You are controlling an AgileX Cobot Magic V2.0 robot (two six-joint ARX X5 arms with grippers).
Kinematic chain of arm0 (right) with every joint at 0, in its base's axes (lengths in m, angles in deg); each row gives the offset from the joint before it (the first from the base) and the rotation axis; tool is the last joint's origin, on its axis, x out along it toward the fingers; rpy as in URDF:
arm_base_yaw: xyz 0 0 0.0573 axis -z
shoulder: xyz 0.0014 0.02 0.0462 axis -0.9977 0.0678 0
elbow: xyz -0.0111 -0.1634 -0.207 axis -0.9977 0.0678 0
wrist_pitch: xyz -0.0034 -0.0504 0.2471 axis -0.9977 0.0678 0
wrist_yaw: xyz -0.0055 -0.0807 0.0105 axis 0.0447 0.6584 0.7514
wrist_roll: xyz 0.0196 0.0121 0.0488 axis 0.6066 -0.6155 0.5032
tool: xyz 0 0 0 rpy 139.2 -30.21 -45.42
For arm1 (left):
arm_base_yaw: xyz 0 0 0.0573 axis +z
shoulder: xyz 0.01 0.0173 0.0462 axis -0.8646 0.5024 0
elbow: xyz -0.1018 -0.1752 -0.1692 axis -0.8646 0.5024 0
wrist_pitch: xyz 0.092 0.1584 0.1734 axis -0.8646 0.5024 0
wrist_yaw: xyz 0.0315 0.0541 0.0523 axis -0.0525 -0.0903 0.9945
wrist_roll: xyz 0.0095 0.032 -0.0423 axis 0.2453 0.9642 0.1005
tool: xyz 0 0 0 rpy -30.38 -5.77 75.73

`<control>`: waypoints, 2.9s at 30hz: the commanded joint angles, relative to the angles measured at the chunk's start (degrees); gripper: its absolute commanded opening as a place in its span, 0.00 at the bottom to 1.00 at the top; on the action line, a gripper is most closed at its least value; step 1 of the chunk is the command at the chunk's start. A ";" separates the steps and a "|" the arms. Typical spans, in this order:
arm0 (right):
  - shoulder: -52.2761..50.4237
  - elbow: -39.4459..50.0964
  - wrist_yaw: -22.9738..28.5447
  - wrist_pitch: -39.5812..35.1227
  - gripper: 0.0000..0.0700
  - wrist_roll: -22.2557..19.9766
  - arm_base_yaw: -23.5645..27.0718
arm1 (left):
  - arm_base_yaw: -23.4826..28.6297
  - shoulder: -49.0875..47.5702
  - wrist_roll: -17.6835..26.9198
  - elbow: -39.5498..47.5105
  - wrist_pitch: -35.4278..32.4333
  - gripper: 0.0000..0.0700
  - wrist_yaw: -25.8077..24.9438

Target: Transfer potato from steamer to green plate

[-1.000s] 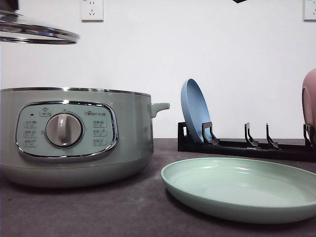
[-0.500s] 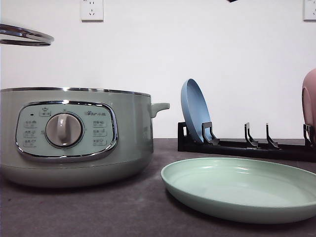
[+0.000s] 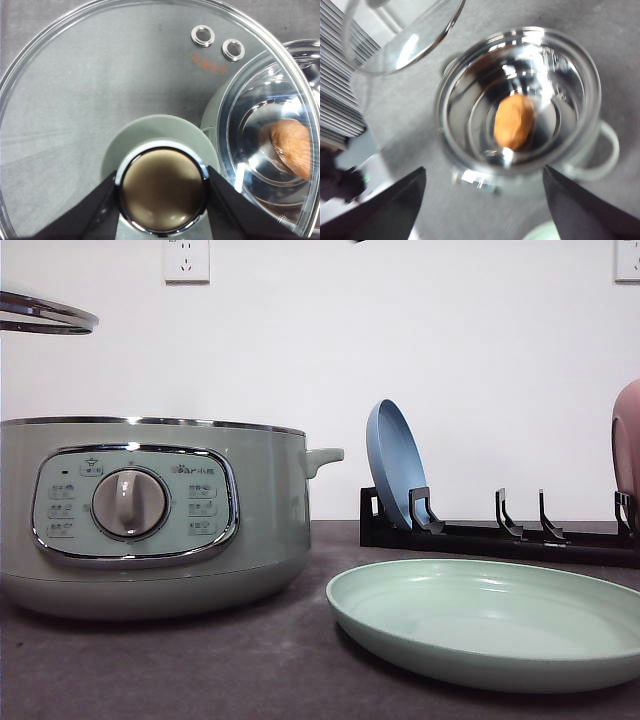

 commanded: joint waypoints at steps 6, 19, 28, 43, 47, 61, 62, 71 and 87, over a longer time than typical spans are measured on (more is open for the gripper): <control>14.39 -14.41 5.47 1.57 0.70 -1.96 -4.58 | 0.67 -0.28 0.17 -1.53 -1.88 0.00 0.04; 32.28 -23.07 16.96 -0.57 0.77 -3.93 -11.23 | 0.67 -0.28 0.15 -1.53 -1.84 0.00 0.02; 36.75 -23.07 20.83 -3.23 0.77 -4.08 -13.19 | 0.67 -0.28 0.13 -1.53 -1.75 0.00 -0.02; 40.54 -23.05 22.99 -4.25 0.77 -3.86 -14.10 | 0.65 -0.28 -0.07 -1.53 -1.31 0.00 -0.04; 41.66 -23.05 22.97 -3.99 0.77 -3.83 -14.35 | 0.65 -0.28 -0.07 -1.53 -1.33 0.00 -0.04; 42.94 -23.05 22.99 -3.26 0.77 -3.58 -14.56 | 0.65 -0.28 -0.07 -1.53 -1.33 0.00 -0.07; 42.94 -23.05 22.99 -3.15 0.77 -3.47 -14.56 | 0.65 -0.28 -0.07 -1.53 -1.33 0.00 -0.07; 43.01 -23.02 22.47 -0.67 0.52 -3.19 -14.50 | 0.65 -0.28 -0.08 -1.53 -1.33 0.00 -0.07; 39.76 -26.08 22.38 1.32 0.35 -3.29 -13.93 | 0.65 -0.50 -0.07 -1.53 -1.46 0.00 -0.09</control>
